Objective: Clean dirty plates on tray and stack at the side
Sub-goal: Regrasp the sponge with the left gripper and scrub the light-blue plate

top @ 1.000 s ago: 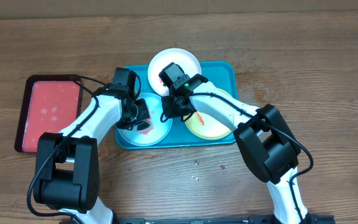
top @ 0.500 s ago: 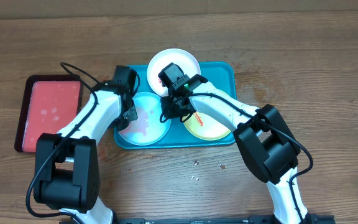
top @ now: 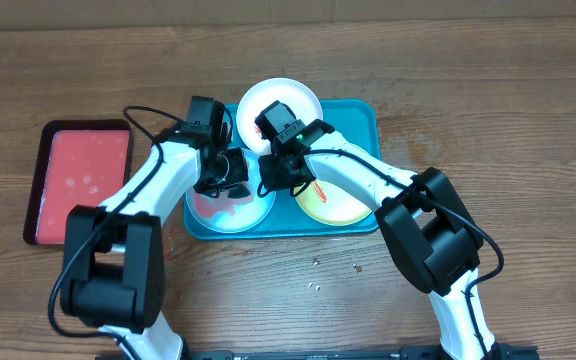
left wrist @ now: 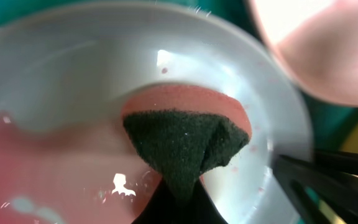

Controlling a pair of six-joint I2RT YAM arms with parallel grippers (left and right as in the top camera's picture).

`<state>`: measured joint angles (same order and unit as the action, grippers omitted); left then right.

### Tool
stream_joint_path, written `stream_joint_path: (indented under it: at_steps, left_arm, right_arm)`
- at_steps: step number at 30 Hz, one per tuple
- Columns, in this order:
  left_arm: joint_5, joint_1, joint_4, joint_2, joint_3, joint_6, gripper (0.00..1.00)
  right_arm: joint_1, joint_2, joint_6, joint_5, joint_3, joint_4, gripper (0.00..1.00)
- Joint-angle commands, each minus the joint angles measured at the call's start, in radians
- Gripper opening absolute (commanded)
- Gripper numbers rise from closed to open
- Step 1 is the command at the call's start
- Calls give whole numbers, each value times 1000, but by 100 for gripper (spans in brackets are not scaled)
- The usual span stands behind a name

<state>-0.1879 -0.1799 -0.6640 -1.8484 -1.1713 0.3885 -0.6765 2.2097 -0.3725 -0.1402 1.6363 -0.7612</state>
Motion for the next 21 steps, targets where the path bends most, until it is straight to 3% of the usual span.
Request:
stream_joint_path:
  at_steps: [1,5,12,17,21]
  left_arm:
    - [33,-4,8,-64,-13,-18,4]
    - [315,2,-29,-87,-14,7,4]
    - [603,17,-139,-37,-60,66,4]
    - [602,17,-204,37,-130,97,4]
    - [475,24,-229,151,-166,100,4]
  right_arm:
    - [5,24,3,27,2,-3,16]
    - [5,24,6,27,2,-7,16]
    - [5,24,6,28,3,-6,15]
    - [5,24,10,27,15,-10,11]
    - [4,21,9,27,42,-31,4]
